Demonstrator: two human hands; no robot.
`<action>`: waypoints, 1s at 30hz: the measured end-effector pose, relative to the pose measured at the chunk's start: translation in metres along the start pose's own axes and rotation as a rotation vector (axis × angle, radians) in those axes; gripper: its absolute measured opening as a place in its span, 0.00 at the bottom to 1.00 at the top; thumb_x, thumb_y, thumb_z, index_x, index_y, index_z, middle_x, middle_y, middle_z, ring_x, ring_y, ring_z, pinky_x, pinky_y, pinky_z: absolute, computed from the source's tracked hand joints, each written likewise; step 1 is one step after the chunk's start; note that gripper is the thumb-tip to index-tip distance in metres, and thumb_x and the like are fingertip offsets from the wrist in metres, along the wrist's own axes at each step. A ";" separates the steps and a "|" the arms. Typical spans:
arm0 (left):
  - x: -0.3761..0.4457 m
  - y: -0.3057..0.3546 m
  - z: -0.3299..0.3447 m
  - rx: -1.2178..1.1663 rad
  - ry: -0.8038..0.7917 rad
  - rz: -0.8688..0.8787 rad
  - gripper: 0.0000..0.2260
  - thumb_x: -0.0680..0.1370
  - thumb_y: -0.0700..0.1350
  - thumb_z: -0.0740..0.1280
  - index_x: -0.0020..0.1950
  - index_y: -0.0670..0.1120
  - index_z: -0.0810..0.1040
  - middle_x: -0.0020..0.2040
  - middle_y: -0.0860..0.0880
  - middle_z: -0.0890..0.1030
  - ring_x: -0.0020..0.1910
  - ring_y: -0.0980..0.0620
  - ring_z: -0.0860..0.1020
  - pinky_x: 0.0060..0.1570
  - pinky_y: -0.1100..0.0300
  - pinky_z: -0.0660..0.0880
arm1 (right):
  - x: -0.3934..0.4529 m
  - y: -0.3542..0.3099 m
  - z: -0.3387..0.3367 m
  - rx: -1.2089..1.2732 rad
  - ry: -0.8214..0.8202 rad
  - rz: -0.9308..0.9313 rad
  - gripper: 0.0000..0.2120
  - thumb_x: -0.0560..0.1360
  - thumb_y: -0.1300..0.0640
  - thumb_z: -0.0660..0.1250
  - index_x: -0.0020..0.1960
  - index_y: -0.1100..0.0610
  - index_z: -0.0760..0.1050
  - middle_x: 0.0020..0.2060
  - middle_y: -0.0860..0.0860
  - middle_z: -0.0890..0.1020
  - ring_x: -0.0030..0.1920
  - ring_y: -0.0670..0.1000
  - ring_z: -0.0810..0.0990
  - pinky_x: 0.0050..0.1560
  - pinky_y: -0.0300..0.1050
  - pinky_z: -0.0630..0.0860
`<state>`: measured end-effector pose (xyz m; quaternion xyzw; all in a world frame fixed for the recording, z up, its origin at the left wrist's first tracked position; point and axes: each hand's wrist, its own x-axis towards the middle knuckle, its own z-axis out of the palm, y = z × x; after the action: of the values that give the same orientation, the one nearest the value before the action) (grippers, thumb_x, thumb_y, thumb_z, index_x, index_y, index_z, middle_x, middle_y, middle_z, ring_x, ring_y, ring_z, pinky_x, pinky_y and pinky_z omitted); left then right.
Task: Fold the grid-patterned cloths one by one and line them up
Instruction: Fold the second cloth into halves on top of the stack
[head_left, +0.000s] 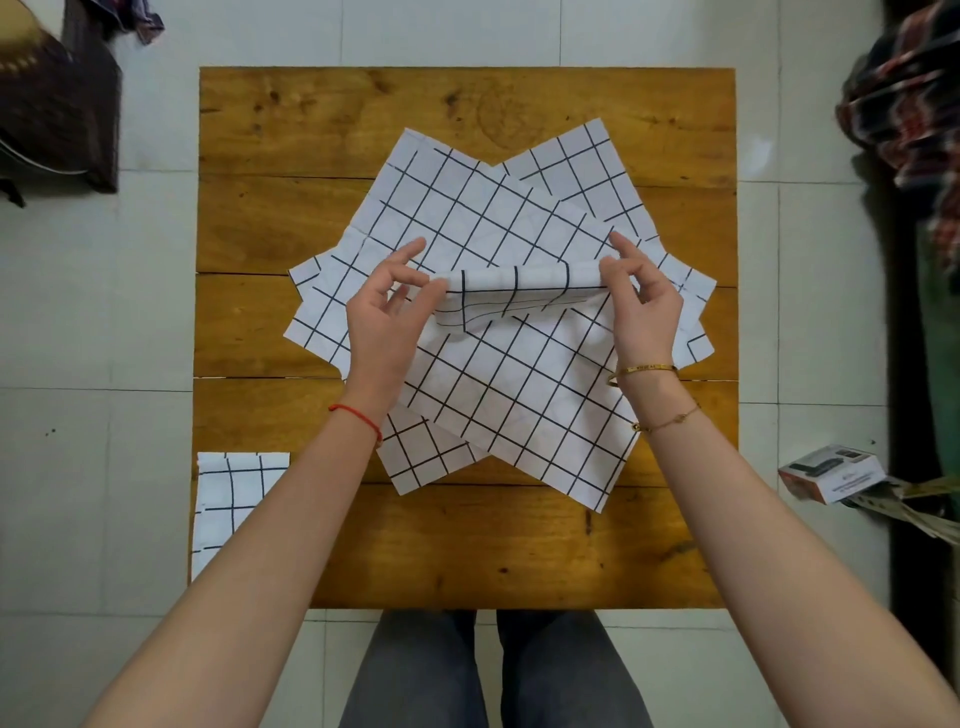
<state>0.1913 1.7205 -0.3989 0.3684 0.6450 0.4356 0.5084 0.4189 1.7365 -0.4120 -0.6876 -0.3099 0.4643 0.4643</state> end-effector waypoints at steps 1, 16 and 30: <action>-0.001 0.005 0.002 -0.050 -0.003 -0.002 0.04 0.76 0.39 0.70 0.44 0.43 0.76 0.61 0.50 0.80 0.64 0.58 0.75 0.60 0.63 0.73 | -0.001 -0.004 0.001 0.042 -0.011 0.000 0.07 0.76 0.60 0.66 0.40 0.59 0.75 0.58 0.50 0.81 0.61 0.43 0.77 0.55 0.29 0.72; 0.009 -0.024 0.006 0.133 -0.061 -0.285 0.20 0.75 0.35 0.68 0.64 0.52 0.75 0.58 0.52 0.77 0.58 0.54 0.77 0.53 0.59 0.79 | 0.008 0.022 -0.001 -0.227 -0.069 0.157 0.15 0.73 0.57 0.71 0.59 0.55 0.74 0.41 0.46 0.72 0.42 0.45 0.72 0.49 0.37 0.73; 0.004 -0.066 0.012 0.560 -0.104 -0.015 0.26 0.73 0.36 0.69 0.70 0.46 0.68 0.61 0.49 0.74 0.52 0.54 0.75 0.51 0.69 0.74 | -0.002 0.055 0.010 -0.957 -0.016 -0.142 0.23 0.73 0.59 0.64 0.67 0.61 0.67 0.59 0.58 0.73 0.59 0.58 0.71 0.59 0.51 0.71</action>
<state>0.1997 1.7030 -0.4631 0.5115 0.7160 0.2170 0.4226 0.4088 1.7172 -0.4630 -0.7974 -0.5385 0.2422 0.1242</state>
